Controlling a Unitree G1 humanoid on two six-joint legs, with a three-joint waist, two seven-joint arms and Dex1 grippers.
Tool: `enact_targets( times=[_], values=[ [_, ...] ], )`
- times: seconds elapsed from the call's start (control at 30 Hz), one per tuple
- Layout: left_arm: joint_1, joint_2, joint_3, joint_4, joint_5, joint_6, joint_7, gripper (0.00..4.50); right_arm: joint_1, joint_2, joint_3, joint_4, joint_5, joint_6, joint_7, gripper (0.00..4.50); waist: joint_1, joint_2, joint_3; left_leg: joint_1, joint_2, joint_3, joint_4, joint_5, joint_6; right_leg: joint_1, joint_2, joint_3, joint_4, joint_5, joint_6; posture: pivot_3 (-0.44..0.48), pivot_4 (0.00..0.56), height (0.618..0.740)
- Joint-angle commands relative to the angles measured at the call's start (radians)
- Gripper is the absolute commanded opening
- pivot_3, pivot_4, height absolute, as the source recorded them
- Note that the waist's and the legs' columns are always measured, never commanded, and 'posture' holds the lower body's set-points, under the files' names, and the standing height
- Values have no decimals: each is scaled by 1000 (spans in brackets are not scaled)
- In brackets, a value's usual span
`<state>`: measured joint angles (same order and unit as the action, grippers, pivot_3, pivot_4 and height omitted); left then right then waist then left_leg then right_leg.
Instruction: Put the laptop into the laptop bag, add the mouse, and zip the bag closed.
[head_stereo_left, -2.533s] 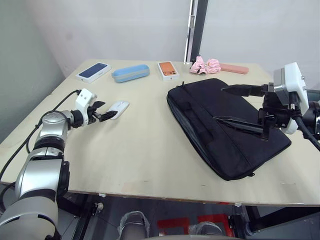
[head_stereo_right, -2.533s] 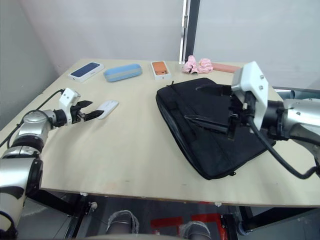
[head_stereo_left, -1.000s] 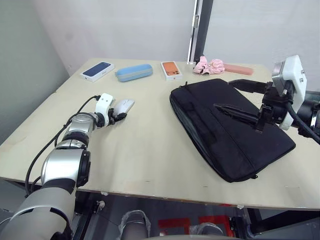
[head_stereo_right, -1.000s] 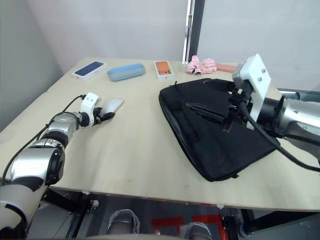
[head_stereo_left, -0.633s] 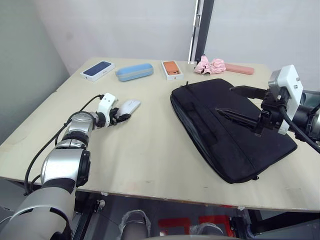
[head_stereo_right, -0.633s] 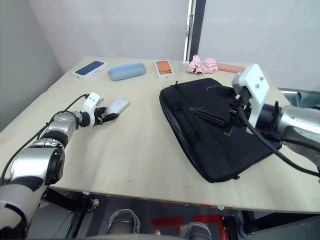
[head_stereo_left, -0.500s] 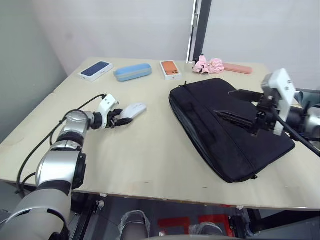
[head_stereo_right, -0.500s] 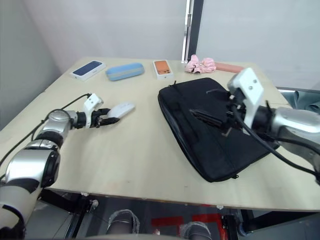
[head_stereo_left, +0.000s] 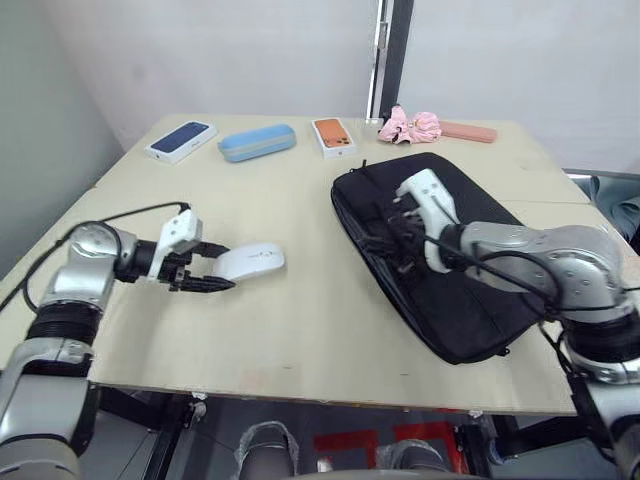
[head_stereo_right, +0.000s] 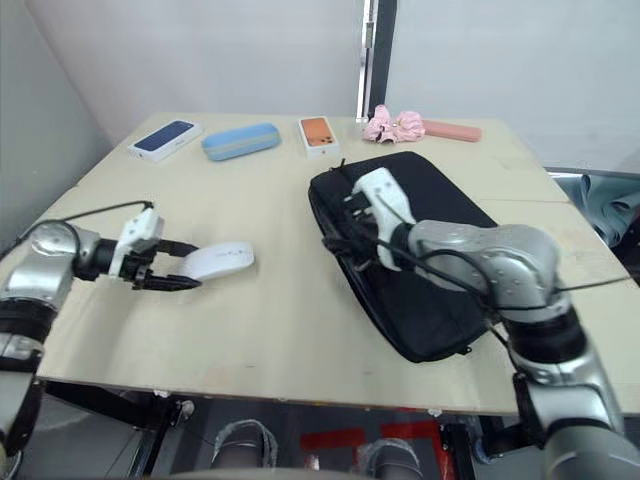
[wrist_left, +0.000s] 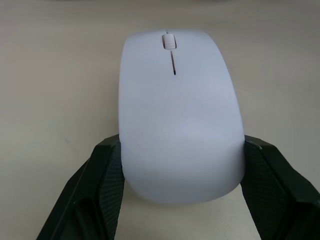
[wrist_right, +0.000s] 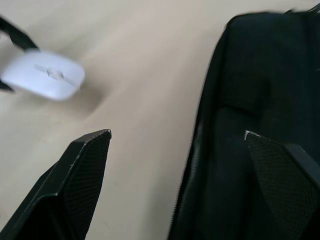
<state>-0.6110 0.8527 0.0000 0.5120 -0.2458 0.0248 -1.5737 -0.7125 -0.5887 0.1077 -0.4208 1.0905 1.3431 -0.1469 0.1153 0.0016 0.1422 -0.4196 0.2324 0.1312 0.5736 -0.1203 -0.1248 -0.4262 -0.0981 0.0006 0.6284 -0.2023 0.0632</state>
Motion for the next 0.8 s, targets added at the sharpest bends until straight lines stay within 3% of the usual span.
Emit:
enact_targets(
  times=[0.03,0.23,0.57,0.8],
  values=[
    [10,7,24,-142,-82,87,-25,2735,-65,57,62,29,-131,35,-42,4500,0,0,0,0,0,0,0,0,0,0,0,0,1,0,0,0,150,740],
    [18,13,17,-220,-118,146,-9,2735,-91,68,246,39,-376,45,-33,4500,-8,0,0,0,1,0,0,1,-2,-1,1,0,2,0,1,0,150,740],
    [-6,-1,8,-228,-126,167,0,2735,-76,48,374,28,-639,22,27,4500,-9,0,0,0,1,0,0,1,-3,-2,1,1,2,0,2,0,150,740],
    [-7,-6,9,-271,-138,186,-2,2735,-25,53,405,59,-762,-23,86,2282,-8,0,0,0,1,0,1,1,-3,-2,1,1,3,0,3,0,150,740]
  ],
)
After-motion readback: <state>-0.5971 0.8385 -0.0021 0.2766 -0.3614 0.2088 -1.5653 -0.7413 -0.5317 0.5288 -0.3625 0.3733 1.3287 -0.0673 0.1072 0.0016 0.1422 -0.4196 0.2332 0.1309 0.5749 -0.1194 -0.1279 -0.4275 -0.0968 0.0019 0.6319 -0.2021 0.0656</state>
